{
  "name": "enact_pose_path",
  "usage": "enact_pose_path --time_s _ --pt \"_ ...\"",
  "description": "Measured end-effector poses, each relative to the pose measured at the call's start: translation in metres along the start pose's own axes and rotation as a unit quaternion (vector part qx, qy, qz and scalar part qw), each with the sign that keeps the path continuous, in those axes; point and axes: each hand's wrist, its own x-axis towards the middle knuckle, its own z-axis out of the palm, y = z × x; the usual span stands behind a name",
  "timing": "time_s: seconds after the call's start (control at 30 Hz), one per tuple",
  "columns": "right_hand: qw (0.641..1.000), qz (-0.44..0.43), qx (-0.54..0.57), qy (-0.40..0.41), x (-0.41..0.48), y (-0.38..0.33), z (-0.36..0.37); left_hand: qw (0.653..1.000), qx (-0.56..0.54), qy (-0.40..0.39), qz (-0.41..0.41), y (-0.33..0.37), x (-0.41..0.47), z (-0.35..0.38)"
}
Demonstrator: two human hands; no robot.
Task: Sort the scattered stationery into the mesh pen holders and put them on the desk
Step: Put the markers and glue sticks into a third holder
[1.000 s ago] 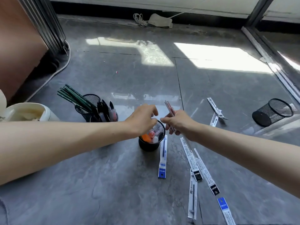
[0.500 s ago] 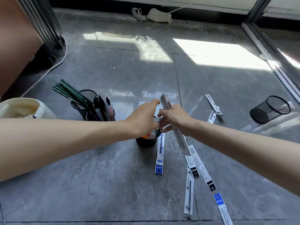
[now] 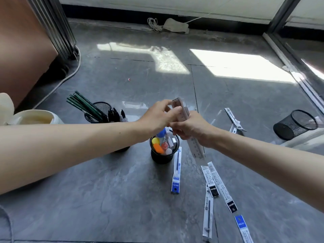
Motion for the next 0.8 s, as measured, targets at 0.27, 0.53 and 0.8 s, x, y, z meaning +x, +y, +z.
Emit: enact_pose_path --time_s 0.27,0.53,0.8 --pt "0.982 0.021 0.041 -0.184 -0.004 -0.022 0.001 0.994 -0.045 -0.091 0.028 0.018 -0.004 -0.027" --pt "0.981 0.002 0.082 -0.177 0.013 -0.031 0.007 0.994 0.014 -0.100 0.046 0.026 0.002 -0.054" --pt "0.979 -0.019 -0.144 -0.142 0.020 -0.028 0.004 0.979 0.115 -0.162 0.038 0.030 0.001 -0.085"
